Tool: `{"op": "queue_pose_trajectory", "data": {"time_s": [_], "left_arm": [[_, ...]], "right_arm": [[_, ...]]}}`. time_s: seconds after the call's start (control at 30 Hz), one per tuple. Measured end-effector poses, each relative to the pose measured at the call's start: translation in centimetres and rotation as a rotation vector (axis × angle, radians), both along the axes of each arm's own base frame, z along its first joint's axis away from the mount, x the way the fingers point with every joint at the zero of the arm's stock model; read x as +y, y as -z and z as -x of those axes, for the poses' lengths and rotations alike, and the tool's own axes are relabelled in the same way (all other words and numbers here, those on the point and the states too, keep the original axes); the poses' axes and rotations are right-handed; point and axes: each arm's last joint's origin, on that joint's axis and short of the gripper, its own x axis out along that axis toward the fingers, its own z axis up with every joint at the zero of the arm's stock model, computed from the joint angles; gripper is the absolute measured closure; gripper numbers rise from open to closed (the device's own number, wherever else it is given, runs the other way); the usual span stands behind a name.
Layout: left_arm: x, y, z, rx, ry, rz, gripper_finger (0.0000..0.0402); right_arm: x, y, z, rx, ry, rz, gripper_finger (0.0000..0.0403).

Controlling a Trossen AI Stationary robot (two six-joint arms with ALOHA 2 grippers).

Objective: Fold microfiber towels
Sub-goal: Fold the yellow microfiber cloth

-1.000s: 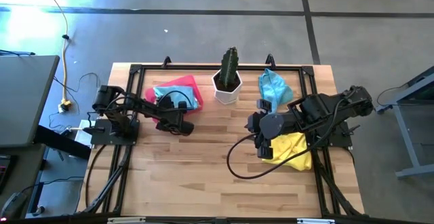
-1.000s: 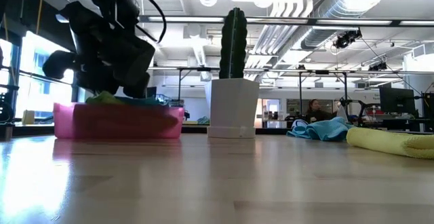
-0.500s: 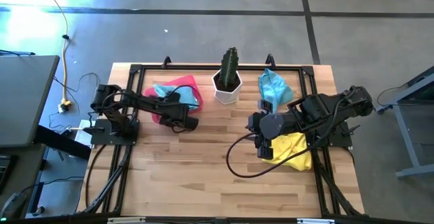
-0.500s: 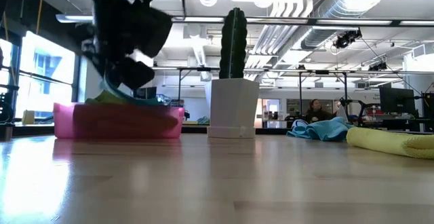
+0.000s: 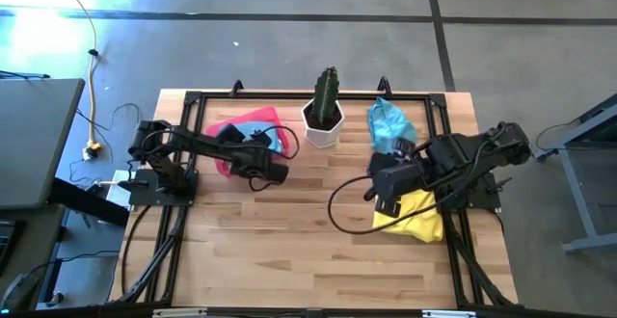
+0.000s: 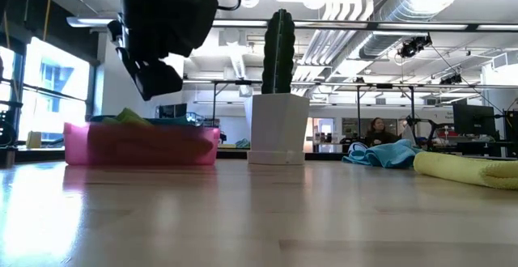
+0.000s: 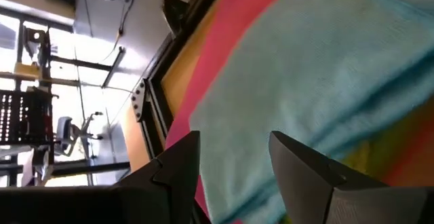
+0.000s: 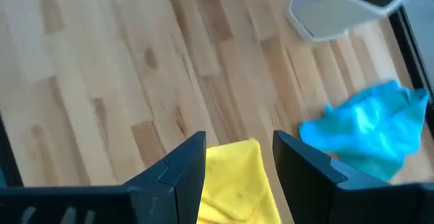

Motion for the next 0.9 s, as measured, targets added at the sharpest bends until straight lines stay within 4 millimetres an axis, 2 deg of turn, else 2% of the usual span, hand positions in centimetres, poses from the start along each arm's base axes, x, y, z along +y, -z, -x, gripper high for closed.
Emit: {"op": "queue_pose_trajectory", "data": {"time_s": [0.1, 0.23, 0.37, 0.53, 0.73, 0.9], "left_arm": [[-1.0, 0.1, -0.3, 0.008, 0.05, 0.04, 0.0235], [-3.4, 0.4, -1.0, -0.018, 0.153, 0.127, 0.0242], [-7.4, 0.2, -2.4, -0.078, 0.36, 0.277, 0.0252], [-13.1, -1.3, -4.1, -0.223, 0.651, 0.414, 0.026], [-18.6, -4.0, -5.4, -0.424, 0.948, 0.487, 0.0261], [-21.5, -6.2, -5.8, -0.567, 1.077, 0.499, 0.026]], "right_arm": [[0.2, 1.5, 0.0, 0.037, 0.029, 0.019, 0.0238], [0.9, 5.1, 0.2, 0.168, 0.022, 0.052, 0.0238], [1.4, 9.2, 0.9, 0.326, 0.085, 0.025, 0.0238], [1.9, 14.8, 2.1, 0.456, 0.188, -0.023, 0.0238], [2.3, 20.8, 2.6, 0.436, 0.151, -0.132, 0.0238], [2.1, 24.1, 2.5, 0.322, 0.114, -0.185, 0.0238]]}}
